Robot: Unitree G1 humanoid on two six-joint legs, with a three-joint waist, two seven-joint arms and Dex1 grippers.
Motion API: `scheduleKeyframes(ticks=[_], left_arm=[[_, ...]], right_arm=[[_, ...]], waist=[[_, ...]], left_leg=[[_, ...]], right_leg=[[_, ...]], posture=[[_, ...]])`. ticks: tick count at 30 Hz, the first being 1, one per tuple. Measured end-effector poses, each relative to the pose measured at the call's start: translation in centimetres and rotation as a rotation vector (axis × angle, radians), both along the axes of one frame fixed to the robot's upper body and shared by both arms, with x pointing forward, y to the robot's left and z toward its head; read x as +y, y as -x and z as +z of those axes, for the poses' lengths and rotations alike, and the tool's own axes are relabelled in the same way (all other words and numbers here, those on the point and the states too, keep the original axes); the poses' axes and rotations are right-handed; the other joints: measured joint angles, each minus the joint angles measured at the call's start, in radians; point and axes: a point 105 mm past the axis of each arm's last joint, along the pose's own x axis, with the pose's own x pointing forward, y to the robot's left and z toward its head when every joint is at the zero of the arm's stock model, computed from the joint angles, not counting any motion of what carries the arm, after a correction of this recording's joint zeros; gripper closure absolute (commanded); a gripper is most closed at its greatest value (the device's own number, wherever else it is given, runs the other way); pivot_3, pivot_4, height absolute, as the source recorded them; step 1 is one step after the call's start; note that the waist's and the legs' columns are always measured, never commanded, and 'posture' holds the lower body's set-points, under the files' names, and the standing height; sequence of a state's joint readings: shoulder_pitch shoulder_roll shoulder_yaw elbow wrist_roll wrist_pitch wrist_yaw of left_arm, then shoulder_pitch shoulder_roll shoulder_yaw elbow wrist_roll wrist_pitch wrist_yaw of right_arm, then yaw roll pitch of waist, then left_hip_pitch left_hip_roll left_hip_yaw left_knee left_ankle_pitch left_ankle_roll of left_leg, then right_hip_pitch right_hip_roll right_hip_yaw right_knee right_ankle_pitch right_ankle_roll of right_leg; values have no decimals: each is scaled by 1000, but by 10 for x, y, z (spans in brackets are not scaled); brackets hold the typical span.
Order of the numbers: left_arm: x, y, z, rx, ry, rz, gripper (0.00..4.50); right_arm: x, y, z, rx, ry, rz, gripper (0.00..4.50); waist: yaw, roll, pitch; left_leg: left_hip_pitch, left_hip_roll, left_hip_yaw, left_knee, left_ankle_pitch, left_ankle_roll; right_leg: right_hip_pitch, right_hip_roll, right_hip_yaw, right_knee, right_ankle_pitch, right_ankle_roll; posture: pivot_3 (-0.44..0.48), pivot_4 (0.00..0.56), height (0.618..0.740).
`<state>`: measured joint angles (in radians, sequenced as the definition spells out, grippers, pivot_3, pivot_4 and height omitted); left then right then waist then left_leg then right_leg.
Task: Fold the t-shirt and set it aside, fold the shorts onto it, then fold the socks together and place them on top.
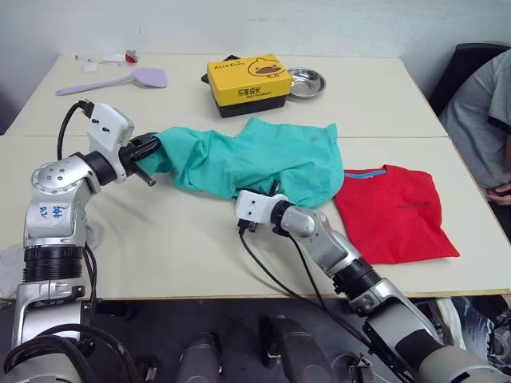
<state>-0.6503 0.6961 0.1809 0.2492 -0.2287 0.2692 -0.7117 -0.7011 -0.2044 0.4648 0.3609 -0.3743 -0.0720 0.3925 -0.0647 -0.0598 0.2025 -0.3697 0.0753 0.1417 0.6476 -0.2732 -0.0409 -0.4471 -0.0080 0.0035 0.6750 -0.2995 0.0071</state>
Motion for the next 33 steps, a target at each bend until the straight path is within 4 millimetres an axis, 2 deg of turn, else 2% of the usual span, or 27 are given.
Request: scheduleKeyframes(ticks=[2,5,8,13,18,21,23,26,29,31,33], left_arm=[[0,0,0,1,1,0,4500],[0,0,0,8,8,-3,4500],[0,1,0,17,31,-16,4500],[-7,8,-1,45,57,-77,4500],[-19,37,-17,157,111,-223,4500],[-33,67,-32,272,132,-360,4500],[-42,85,-36,330,161,-440,4500],[-51,105,-33,395,204,-536,4500],[-56,118,-28,452,221,-602,4500],[-58,119,-26,446,224,-611,4500],[-61,113,-22,414,233,-607,4500]], right_arm=[[-5,0,6,2,-17,17,4487],[-23,-1,18,23,-38,45,4487],[-44,1,40,50,-104,70,4487],[-61,19,79,162,-254,182,4487],[-104,17,106,288,-244,144,4487],[-114,16,124,355,-254,142,4487],[-116,15,127,410,-257,148,4487],[-121,10,117,500,-228,132,4487],[-120,-13,97,538,-295,47,4487],[-109,-22,83,534,-343,35,4083],[-111,-22,72,516,-341,18,3584]], waist=[[0,0,0],[4,0,0],[4,0,0],[2,0,0],[2,1,1],[-6,1,1],[-11,1,1],[-13,1,1],[-24,1,1],[-27,2,1],[-21,2,1]], left_leg=[[0,0,0,0,0,0],[0,0,0,0,0,0],[0,0,0,0,0,0],[0,2,0,0,-1,-1],[0,2,1,0,-1,1],[1,2,0,-1,-1,0],[0,2,-1,-1,-1,0],[0,2,-1,-1,-1,0],[1,2,-1,-1,-1,0],[0,1,-1,-1,-1,0],[0,1,-3,-1,0,0]], right_leg=[[0,0,0,0,0,0],[0,0,0,0,0,0],[0,0,0,0,0,0],[0,1,0,0,0,0],[0,1,1,-1,0,0],[0,1,0,-2,-1,-2],[0,1,0,-2,-1,-2],[0,1,0,-2,-1,-2],[1,1,1,-3,-1,-2],[0,2,1,-3,-1,-2],[0,2,1,-2,-1,-1]], posture=[[0,150,740],[0,150,740],[0,150,740],[0,150,740],[0,150,740],[0,150,740],[0,150,740],[0,150,740],[0,150,740],[0,150,740],[0,150,740]])
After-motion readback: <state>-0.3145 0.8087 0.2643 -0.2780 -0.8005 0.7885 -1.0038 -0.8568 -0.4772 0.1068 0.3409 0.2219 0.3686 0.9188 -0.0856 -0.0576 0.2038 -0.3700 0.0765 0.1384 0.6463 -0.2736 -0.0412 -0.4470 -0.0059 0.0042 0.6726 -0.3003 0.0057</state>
